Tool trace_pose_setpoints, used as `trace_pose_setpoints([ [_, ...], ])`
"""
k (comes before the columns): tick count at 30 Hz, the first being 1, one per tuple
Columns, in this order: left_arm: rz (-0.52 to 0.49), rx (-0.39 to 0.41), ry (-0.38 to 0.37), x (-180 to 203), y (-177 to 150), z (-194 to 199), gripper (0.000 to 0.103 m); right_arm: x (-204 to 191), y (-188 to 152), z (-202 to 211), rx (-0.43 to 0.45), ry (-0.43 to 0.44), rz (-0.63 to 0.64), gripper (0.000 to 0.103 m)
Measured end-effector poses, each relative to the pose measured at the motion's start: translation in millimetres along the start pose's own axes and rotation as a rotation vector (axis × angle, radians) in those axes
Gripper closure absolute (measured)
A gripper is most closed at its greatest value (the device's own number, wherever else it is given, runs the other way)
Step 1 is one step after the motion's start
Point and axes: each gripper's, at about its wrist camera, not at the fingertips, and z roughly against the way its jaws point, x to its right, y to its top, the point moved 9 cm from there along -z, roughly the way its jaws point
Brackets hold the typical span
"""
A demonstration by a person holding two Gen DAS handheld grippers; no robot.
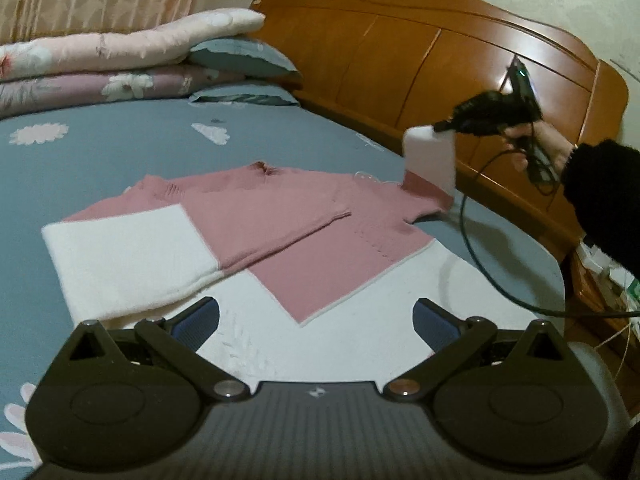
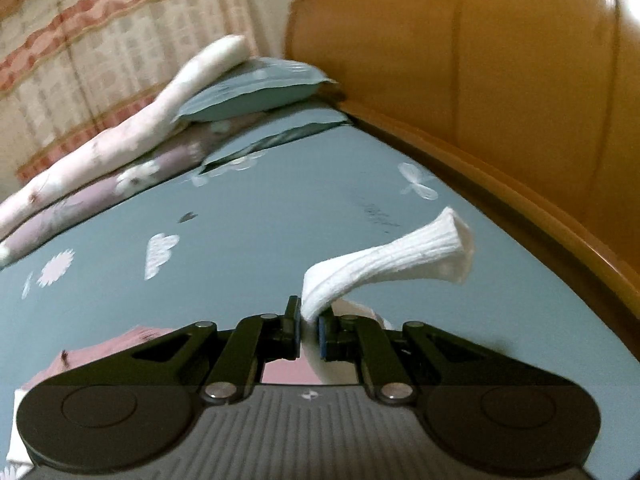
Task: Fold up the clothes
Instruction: 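Carry the white sleeve across the sweater body and open the right gripper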
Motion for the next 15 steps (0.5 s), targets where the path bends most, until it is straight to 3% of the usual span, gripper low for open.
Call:
trace_pose_setpoints([
  [4, -0.055, 0.005, 0.027, 1.6, 3.0, 5.7, 0.001, -39.4, 6.3, 2.2, -0.005, 0.029, 0.075, 0.094],
  [15, -0.056, -0.010, 0.064, -5.7, 2.7, 8.5, 0.001, -113.9, 4.7, 3.5, -0.013, 0.087, 0.218, 0.094],
])
